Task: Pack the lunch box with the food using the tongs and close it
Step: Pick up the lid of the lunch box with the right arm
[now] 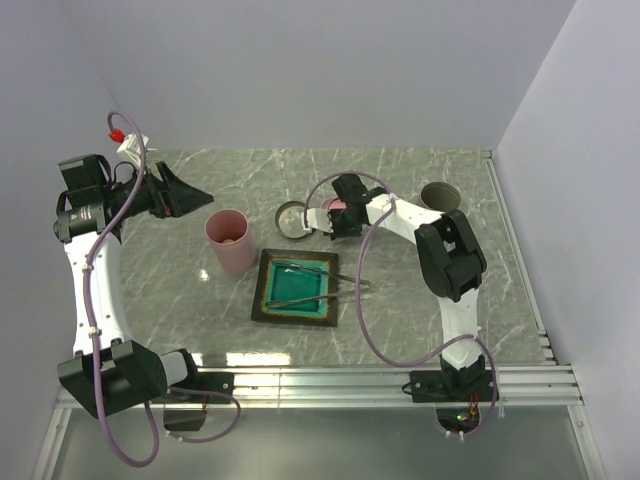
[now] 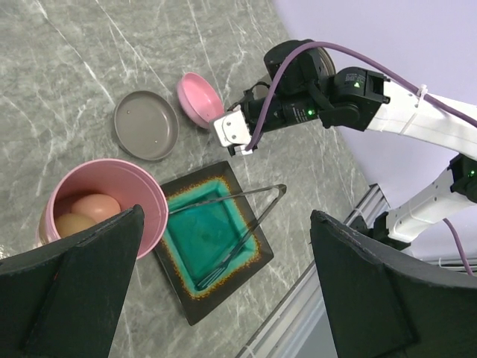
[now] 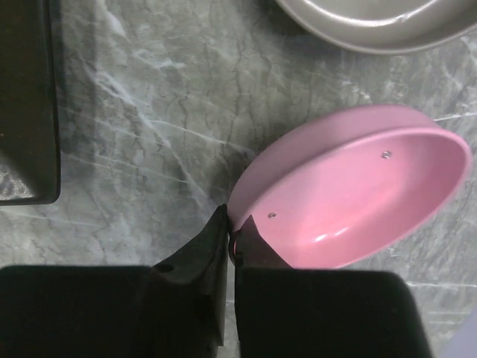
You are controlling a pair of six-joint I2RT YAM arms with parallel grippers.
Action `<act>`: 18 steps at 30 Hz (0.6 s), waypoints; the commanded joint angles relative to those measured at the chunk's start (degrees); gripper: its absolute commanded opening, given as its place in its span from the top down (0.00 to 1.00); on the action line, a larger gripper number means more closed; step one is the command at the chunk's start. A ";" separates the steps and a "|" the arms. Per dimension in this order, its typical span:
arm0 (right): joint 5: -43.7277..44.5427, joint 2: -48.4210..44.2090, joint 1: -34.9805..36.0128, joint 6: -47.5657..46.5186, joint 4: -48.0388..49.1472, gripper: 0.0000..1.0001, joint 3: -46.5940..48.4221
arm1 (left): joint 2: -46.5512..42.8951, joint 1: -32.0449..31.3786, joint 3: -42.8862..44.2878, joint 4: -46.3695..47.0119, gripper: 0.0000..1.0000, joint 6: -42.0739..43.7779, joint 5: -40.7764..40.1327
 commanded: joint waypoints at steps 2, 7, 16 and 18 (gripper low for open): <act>0.58 -3.83 -0.44 6.03 0.29 1.00 1.37 | -1.29 0.23 3.53 1.47 0.01 -0.29 -0.17; -9.04 -9.98 -2.99 18.57 -5.23 1.00 9.53 | -2.43 0.32 4.76 3.83 0.00 -3.35 -0.61; -34.21 -23.77 -8.18 50.46 1.83 1.00 13.15 | -10.95 0.14 -4.64 29.02 0.01 -24.42 -2.81; -39.74 -25.72 -8.79 61.78 6.59 1.00 10.62 | -12.01 0.23 -6.40 32.48 0.03 -29.61 -2.81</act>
